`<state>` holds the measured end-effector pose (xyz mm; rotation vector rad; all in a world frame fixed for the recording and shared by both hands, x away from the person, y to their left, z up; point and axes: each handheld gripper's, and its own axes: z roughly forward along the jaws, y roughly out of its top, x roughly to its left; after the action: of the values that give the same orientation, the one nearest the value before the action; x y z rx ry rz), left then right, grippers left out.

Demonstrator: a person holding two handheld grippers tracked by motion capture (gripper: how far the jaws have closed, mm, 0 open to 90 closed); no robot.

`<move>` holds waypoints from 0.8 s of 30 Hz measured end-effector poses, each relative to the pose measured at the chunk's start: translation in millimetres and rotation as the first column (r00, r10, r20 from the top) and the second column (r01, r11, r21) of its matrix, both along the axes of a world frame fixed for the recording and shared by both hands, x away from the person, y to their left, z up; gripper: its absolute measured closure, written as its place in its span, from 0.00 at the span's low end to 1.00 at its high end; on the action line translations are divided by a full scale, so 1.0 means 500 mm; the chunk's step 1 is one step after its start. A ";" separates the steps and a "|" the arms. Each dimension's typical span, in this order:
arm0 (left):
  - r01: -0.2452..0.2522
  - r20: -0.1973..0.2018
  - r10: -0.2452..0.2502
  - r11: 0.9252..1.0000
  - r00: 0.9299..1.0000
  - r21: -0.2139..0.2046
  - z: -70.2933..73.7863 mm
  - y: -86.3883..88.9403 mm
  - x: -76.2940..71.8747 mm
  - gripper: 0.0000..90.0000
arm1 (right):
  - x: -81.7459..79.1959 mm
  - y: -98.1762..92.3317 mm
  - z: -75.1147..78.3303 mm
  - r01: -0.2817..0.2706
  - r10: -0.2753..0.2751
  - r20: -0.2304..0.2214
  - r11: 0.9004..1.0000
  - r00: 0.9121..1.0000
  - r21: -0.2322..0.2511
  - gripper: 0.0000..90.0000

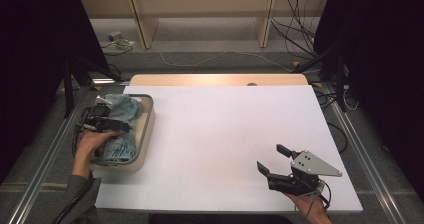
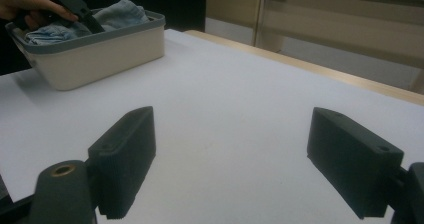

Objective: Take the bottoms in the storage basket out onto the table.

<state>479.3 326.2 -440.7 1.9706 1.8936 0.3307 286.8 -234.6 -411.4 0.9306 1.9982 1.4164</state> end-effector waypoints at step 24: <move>0.085 -0.106 -0.069 0.985 0.992 0.148 -0.039 -0.016 0.027 0.20 | 0.003 0.002 -0.004 0.014 -0.015 -0.030 1.000 0.999 -0.020 0.25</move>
<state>493.0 318.0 -460.4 2.1922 1.8969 0.3704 288.5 -233.4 -413.5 0.9615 2.0196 1.3798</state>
